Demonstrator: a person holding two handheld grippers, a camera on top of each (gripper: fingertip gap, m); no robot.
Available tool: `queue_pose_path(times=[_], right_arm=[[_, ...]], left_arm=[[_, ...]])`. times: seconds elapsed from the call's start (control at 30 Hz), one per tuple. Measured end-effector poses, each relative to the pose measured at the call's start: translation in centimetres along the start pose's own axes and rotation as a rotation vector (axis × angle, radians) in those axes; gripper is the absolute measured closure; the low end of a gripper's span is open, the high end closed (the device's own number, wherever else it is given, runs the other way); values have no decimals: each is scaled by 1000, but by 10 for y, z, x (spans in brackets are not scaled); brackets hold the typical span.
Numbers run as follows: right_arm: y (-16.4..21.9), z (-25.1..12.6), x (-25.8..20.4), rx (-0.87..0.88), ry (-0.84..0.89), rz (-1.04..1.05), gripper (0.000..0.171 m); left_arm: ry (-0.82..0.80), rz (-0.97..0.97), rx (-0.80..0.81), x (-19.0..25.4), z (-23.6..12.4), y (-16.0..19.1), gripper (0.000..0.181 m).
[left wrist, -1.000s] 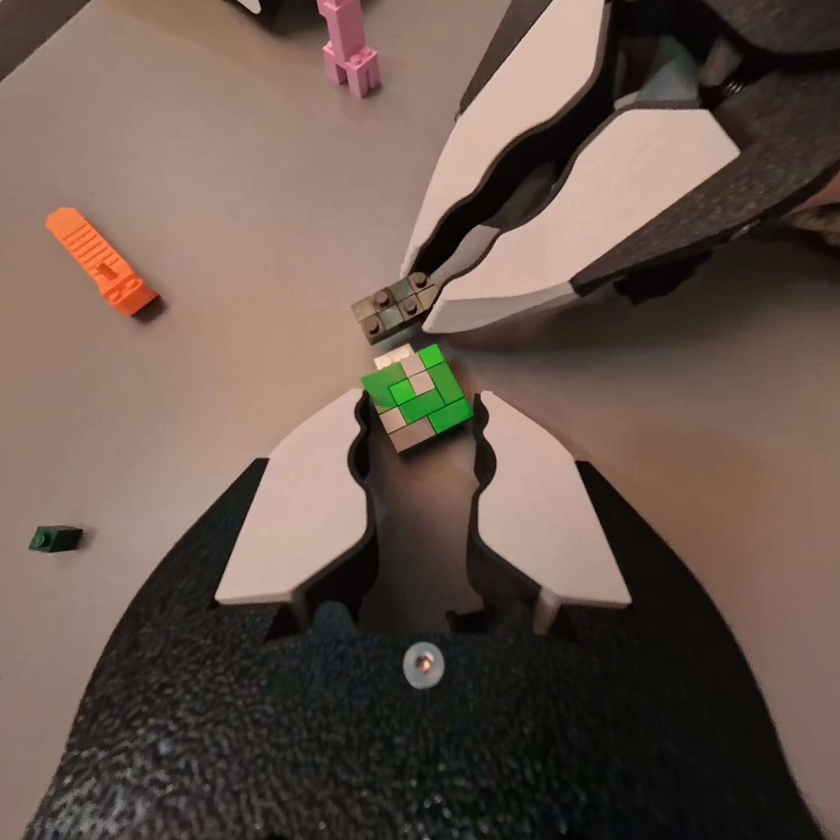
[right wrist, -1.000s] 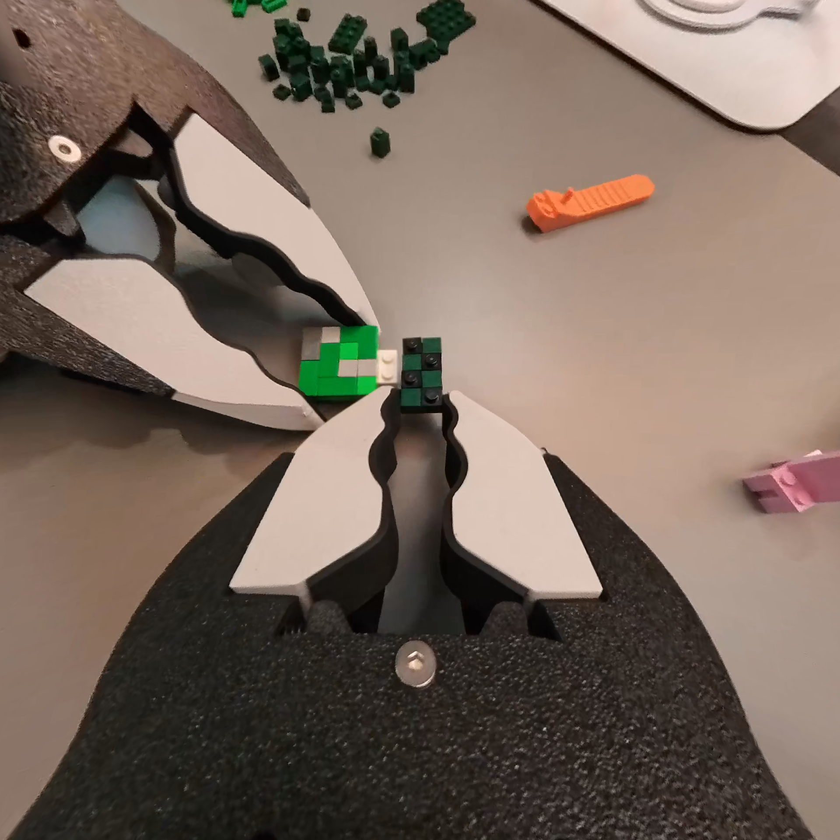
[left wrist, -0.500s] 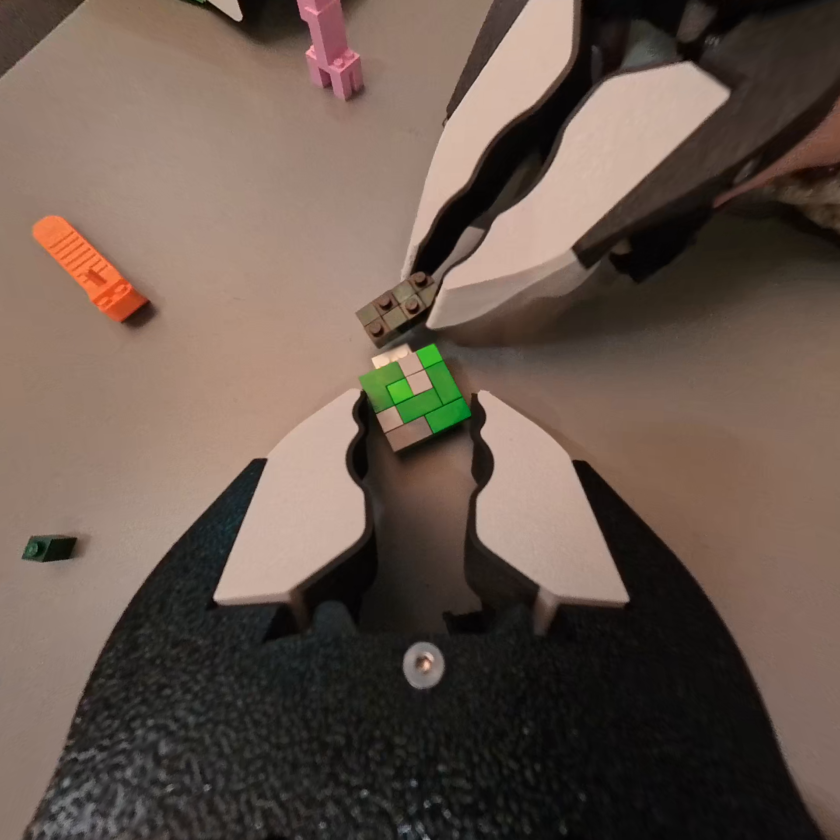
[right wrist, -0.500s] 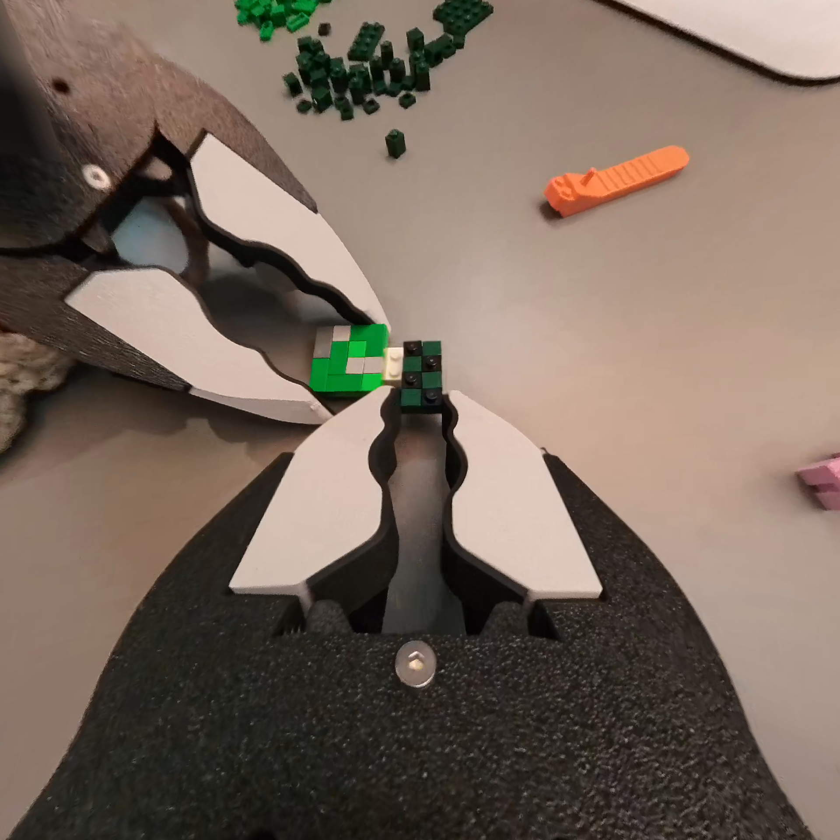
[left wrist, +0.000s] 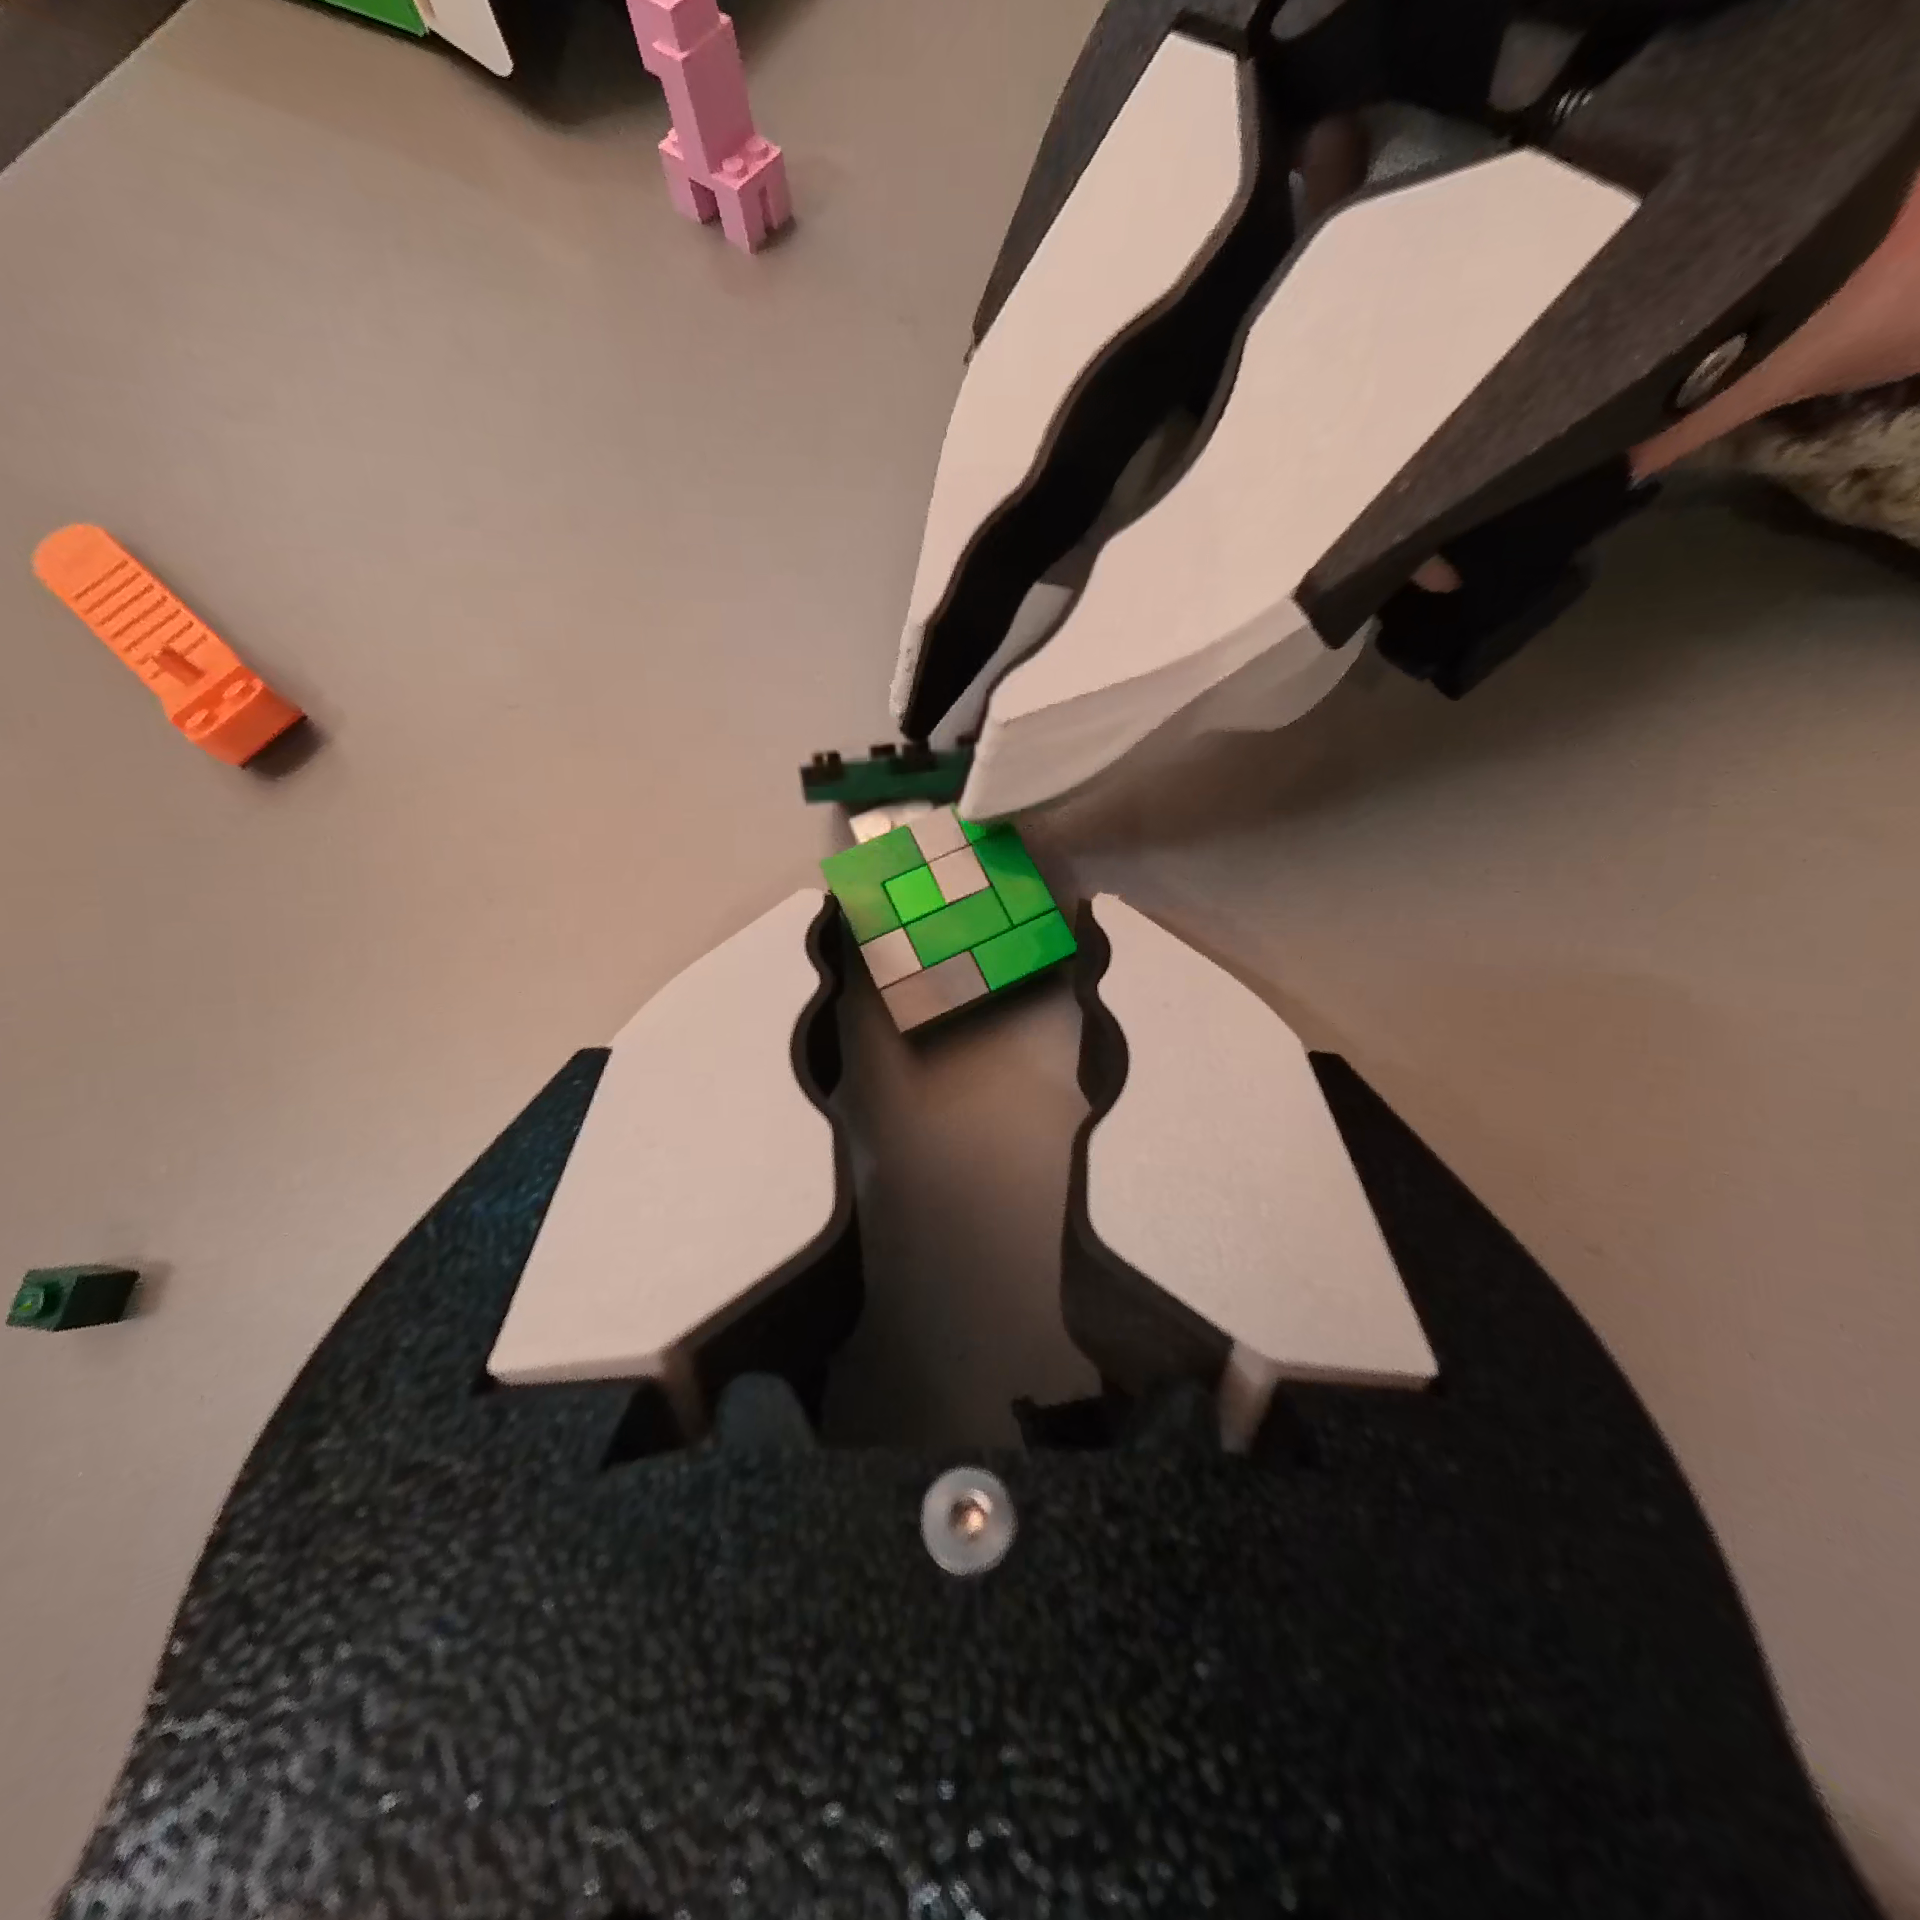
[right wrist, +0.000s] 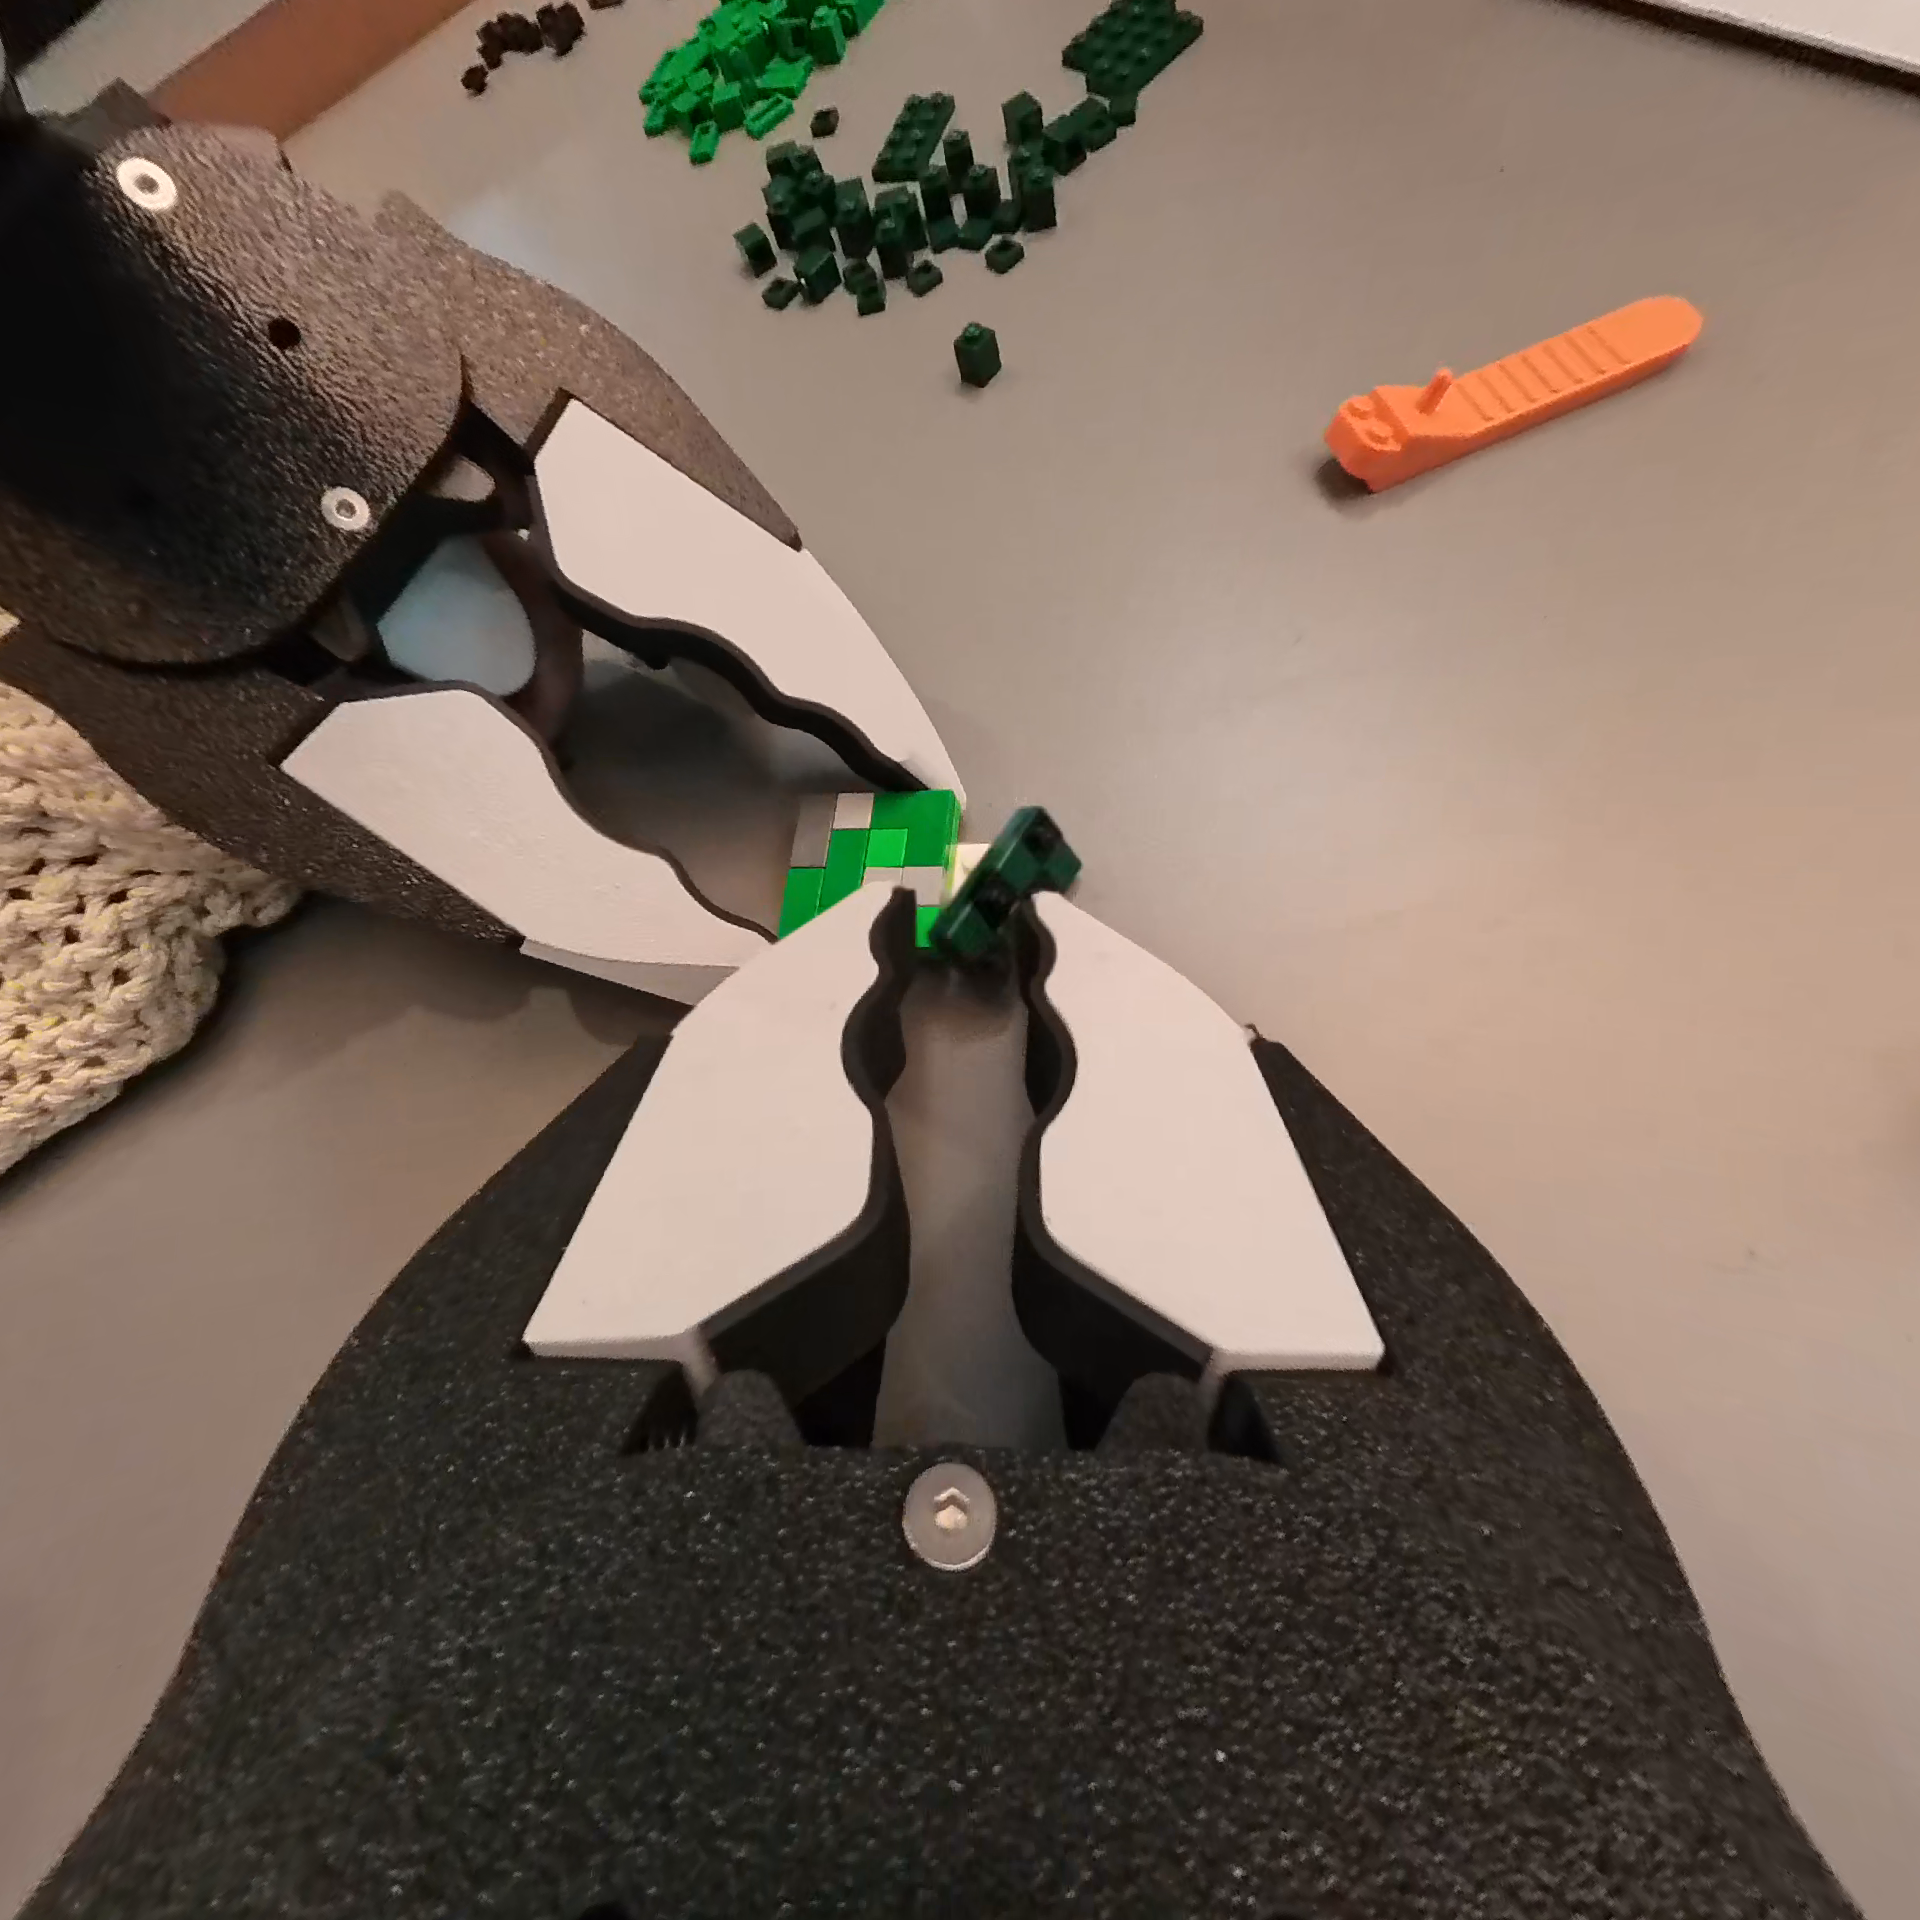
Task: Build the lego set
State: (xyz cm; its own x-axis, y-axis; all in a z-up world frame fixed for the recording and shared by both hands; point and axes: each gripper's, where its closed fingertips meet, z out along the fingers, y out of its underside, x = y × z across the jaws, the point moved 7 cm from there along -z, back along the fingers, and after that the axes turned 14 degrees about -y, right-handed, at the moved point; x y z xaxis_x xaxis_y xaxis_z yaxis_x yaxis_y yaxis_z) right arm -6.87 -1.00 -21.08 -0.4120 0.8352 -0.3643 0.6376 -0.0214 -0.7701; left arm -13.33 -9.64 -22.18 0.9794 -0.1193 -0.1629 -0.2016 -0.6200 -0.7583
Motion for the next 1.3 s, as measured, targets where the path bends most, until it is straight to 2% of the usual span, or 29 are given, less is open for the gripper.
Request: queue_pose_path(times=[0.23,0.3,0.37,0.47,0.6,0.7,0.8,0.87,0.97,1.1,1.3], right_arm=[[-1,-4,-1,5,-30,-40,143],[-1,-13,-2,4,-83,-121,141],[2,-22,-5,-12,-163,-252,128],[1,-28,-2,-25,-244,-435,122],[-1,-15,9,-205,-367,-584,119],[-8,-4,19,-322,-395,-696,114],[-15,1,21,-360,-511,-731,108],[-18,5,22,-371,-577,-749,105],[-16,13,28,-429,-603,-784,109],[-17,19,33,-418,-635,-800,115],[-18,17,39,-425,-669,-781,124]], left_arm=[[15,24,-2,0,-2,1,139],[41,57,-1,0,-5,2,139],[73,82,8,-1,-8,4,139],[141,130,33,-4,-11,8,139],[255,217,56,-6,-13,10,139],[252,241,68,-9,-14,11,137],[193,195,42,-12,-15,12,101],[165,171,22,-10,-18,13,95],[118,172,30,-2,-24,14,104],[82,220,17,2,-25,10,121],[99,205,27,-2,-26,14,126]])
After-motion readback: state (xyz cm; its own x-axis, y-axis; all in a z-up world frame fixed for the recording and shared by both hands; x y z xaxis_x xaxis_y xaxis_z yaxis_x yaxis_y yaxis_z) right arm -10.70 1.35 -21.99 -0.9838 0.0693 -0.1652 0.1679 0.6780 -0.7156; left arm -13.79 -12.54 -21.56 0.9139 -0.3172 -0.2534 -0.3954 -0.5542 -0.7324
